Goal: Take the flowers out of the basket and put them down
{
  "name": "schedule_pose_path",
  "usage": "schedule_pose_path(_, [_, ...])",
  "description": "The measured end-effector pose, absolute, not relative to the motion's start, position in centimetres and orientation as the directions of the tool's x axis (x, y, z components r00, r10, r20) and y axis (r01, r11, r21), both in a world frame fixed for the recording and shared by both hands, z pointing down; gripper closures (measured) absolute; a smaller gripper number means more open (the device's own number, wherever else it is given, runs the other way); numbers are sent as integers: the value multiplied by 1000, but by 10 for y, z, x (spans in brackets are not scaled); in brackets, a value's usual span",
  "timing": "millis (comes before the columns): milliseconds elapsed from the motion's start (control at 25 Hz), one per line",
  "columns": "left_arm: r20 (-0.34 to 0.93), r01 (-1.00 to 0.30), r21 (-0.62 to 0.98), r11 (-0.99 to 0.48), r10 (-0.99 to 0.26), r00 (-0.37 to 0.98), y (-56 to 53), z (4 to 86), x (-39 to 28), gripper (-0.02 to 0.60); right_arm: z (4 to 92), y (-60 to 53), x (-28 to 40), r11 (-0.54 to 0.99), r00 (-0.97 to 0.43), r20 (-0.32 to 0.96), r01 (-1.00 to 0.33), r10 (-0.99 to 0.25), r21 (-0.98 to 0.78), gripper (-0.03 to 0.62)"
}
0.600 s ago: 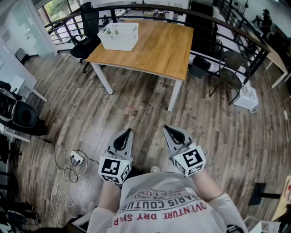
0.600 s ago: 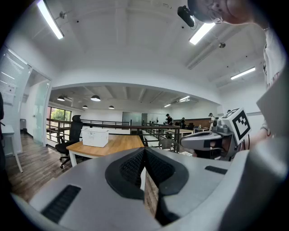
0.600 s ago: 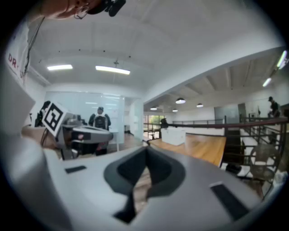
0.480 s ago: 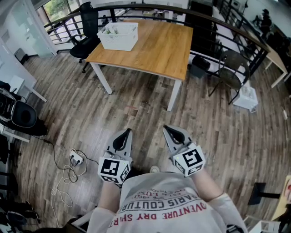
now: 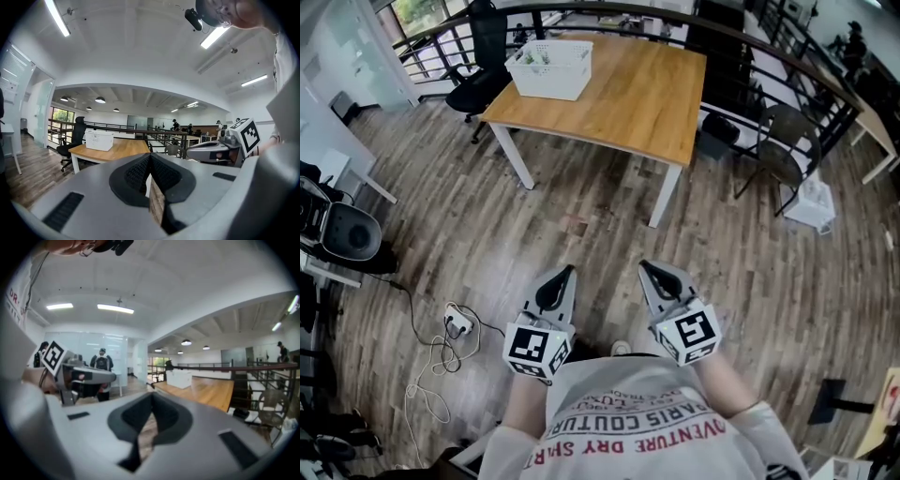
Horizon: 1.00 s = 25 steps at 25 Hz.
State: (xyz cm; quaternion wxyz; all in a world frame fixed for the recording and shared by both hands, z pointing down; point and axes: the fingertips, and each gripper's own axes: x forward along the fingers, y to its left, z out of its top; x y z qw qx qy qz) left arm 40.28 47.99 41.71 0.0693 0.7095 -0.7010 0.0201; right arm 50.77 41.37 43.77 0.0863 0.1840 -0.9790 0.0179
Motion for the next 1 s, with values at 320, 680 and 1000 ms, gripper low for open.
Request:
schedule_pose_path(320, [152,-995,101,26,-988,-11,473,425,334,560,451,396,444,931,-910,222,-365,-351,-26,566])
schedule_pose_path(680, [119,-990,138,28,-993,-11,439,414,186,560,452,362,311,919,-892,253,-393,-375,-21,566])
schedule_pose_path(1000, [96,-994,110,-13,-995,24,414,396,63,560,448,331,208,871,-844,251,-491,-473,-12,565])
